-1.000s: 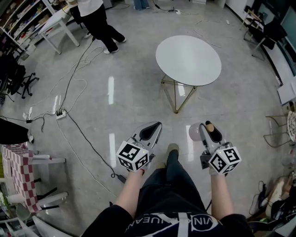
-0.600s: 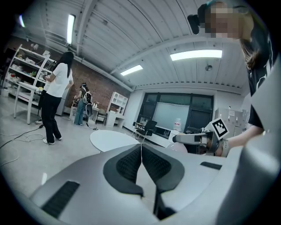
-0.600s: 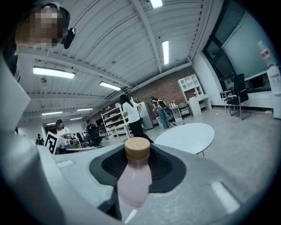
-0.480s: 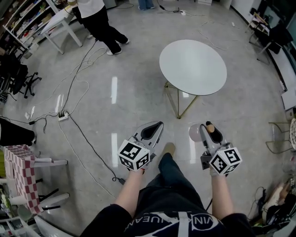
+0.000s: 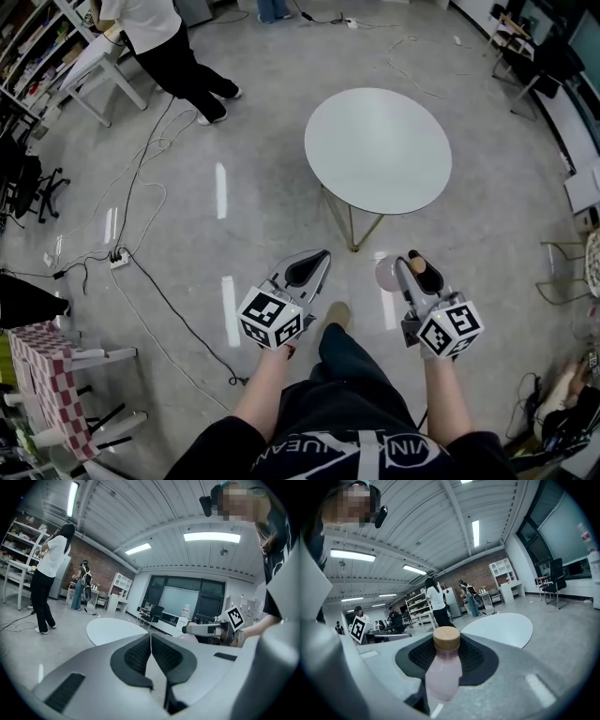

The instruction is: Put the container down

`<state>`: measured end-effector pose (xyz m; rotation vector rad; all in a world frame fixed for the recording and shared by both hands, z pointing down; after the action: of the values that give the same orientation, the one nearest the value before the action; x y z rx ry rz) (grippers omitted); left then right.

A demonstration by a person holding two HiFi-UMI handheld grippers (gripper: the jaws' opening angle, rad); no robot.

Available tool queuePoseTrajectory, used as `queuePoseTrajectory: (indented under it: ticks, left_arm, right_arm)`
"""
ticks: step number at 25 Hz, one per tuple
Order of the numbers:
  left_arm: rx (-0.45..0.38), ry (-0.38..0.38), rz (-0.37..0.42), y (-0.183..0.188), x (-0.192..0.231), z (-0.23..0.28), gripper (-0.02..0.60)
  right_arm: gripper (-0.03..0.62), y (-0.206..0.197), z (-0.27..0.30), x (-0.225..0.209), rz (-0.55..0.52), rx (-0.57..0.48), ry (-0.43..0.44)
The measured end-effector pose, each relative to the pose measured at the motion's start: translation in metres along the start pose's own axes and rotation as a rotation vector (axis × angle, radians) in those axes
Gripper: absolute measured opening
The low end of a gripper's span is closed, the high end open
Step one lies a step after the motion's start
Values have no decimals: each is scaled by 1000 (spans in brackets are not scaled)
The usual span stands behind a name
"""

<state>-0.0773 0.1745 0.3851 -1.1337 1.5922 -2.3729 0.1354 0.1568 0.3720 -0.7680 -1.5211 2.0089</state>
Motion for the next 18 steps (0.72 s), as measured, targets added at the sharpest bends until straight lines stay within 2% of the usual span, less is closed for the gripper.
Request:
queuePoseTrajectory:
  ticks: [3,12,18]
  left_arm:
    - [19,-17,0,7,8,18,14]
    - [46,-1,-13,30,42,53,14]
    - [37,16,-18,40,55,75,14]
  right_arm:
    - [132,1,12,-15,13,8,-12]
    - [132,8,56,-43,25,22,0]
    - [132,9,78,-61,2,38,25]
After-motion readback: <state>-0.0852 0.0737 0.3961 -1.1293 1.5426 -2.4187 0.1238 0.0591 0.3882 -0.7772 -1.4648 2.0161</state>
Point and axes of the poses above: the fingertips, and each gripper's own axes: z forward along the fingers, x to its left, y out of its top, the point moved 5 cm from there along -z, backward along the fingers, and after that the axes turned 13 degrees about -z, right-handed, at the moved point
